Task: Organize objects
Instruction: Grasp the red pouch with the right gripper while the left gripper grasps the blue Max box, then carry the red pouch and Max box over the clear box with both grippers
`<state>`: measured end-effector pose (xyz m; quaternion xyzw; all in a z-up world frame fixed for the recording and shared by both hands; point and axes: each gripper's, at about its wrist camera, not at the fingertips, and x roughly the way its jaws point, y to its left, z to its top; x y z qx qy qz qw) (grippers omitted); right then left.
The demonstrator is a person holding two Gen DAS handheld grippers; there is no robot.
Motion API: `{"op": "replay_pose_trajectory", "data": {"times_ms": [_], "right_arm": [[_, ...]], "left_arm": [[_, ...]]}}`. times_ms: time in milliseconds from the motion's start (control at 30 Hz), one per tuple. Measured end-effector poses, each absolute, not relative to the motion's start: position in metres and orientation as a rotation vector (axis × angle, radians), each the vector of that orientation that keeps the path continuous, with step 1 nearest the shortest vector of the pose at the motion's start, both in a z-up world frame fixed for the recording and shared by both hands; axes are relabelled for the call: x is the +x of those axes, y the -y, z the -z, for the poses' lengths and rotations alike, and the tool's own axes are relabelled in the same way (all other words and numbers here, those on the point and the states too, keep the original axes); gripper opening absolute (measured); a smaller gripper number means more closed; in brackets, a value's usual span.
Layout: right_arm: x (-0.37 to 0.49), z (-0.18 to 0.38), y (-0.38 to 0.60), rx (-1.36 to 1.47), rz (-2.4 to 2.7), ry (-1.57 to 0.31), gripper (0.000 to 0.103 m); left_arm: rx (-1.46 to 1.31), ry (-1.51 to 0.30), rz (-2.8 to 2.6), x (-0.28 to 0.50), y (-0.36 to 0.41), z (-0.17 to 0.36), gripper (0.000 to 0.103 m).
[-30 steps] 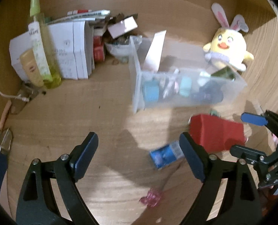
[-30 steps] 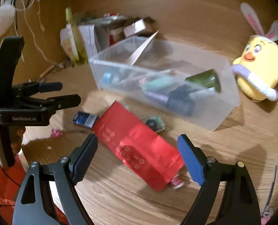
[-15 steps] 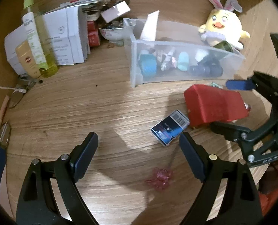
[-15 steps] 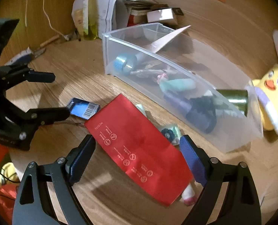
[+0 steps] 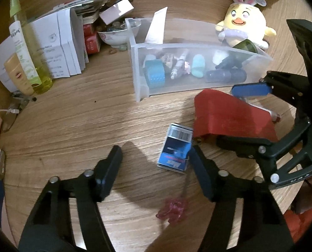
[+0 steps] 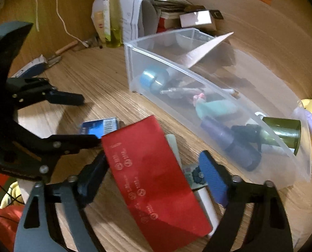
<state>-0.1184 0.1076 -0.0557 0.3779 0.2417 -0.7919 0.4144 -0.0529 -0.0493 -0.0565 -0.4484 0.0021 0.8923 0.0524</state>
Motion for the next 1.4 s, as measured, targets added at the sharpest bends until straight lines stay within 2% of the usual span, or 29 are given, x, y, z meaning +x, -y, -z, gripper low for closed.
{"op": "replay_pose_trajectory", "data": {"times_ms": [67,167,300,367,467,533,833,1400], "right_arm": [[-0.116,0.055,-0.106,0.943,1.986,-0.609,0.06],[-0.114,0.054,-0.107,0.945,1.979,-0.584,0.053],[-0.112,0.049,-0.111,0.928,2.003,-0.555,0.051],[-0.112,0.044,-0.116,0.916,2.017,-0.519,0.051],[-0.112,0.038,-0.121,0.898,2.045,-0.49,0.051],[-0.112,0.034,-0.125,0.89,2.062,-0.465,0.051],[-0.111,0.012,-0.148,0.83,2.117,-0.328,0.051],[-0.12,-0.028,-0.176,0.697,2.216,-0.185,0.051]], "left_arm": [[-1.363,-0.003,-2.703,-0.055,0.048,0.056,0.058],[-1.36,0.01,-2.685,-0.058,0.047,0.054,0.056],[-1.346,-0.003,-2.676,-0.06,0.044,0.053,0.056],[-1.356,-0.022,-2.674,-0.062,0.042,0.056,0.052],[-1.35,-0.043,-2.687,-0.063,0.039,0.057,0.04],[-1.343,-0.025,-2.684,-0.064,0.04,0.056,0.027],[-1.318,0.087,-2.719,-0.06,0.05,0.049,0.027],[-1.047,0.203,-2.81,-0.069,0.042,-0.014,0.027]]}}
